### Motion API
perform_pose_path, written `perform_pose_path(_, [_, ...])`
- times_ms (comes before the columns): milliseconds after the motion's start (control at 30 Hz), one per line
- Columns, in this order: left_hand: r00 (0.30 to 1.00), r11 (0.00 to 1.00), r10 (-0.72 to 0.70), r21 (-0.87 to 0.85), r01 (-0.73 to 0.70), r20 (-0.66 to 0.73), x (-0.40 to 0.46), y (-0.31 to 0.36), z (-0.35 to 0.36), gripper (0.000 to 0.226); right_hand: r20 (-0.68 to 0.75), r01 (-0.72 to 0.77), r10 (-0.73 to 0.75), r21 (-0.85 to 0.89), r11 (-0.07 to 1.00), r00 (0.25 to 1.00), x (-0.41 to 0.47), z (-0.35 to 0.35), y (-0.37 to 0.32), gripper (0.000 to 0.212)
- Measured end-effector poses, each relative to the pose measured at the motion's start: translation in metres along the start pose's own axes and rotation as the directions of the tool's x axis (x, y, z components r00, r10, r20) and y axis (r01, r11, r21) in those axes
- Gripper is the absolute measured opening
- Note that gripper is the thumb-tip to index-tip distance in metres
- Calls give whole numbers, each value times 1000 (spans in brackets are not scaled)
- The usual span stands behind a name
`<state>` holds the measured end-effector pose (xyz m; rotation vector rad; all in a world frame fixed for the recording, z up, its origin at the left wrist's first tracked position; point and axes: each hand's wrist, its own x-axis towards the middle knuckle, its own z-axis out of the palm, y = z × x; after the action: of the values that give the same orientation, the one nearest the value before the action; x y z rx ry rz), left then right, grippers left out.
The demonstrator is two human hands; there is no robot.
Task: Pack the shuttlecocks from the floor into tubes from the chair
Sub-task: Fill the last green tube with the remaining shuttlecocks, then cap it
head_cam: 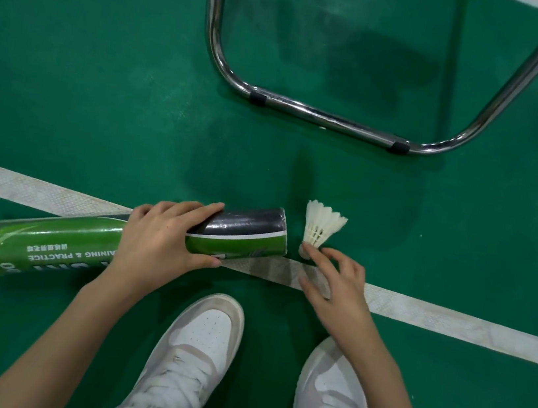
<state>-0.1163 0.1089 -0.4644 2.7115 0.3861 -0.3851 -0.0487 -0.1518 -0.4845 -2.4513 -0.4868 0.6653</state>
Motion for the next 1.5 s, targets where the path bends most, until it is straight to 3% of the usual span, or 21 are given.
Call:
perform_pose_path(133, [1000, 1000, -3, -3, 3, -7, 0, 1, 0, 85, -165, 1, 9, 61, 998, 986, 10, -19, -2, 40])
perform_pose_path(233, [1000, 1000, -7, 10, 7, 7, 1, 2, -1, 85, -239, -2, 23, 89, 996, 971, 29, -26, -3, 49])
perform_pose_path(400, [1000, 1000, -2, 1, 2, 3, 0, 1, 0, 84, -156, 96, -80, 94, 991, 985, 56, -26, -8, 64])
perform_pose_path(567, [1000, 1000, 6, -10, -6, -20, -1, 1, 1, 83, -112, 132, -127, 42, 990, 986, 66, -20, -6, 45])
perform_pose_path(800, [1000, 1000, 1, -13, -1, -7, 0, 2, 0, 84, -71, -61, 81, 249, 967, 994, 58, -29, -7, 18])
perform_pose_path(1067, [1000, 1000, 8, -17, -8, -13, 0, 1, 2, 84, -207, -76, 251, 610, 789, 946, 43, -32, -11, 19])
perform_pose_path(1267, [1000, 1000, 15, -14, -15, 3, 1, 7, -1, 84, -101, -84, 244, 760, 645, 964, 31, -18, -32, 6])
perform_pose_path(1500, [999, 999, 35, -6, -35, -24, -1, 7, -1, 84, -38, -80, 202, 835, 544, 979, 19, 5, -53, 13])
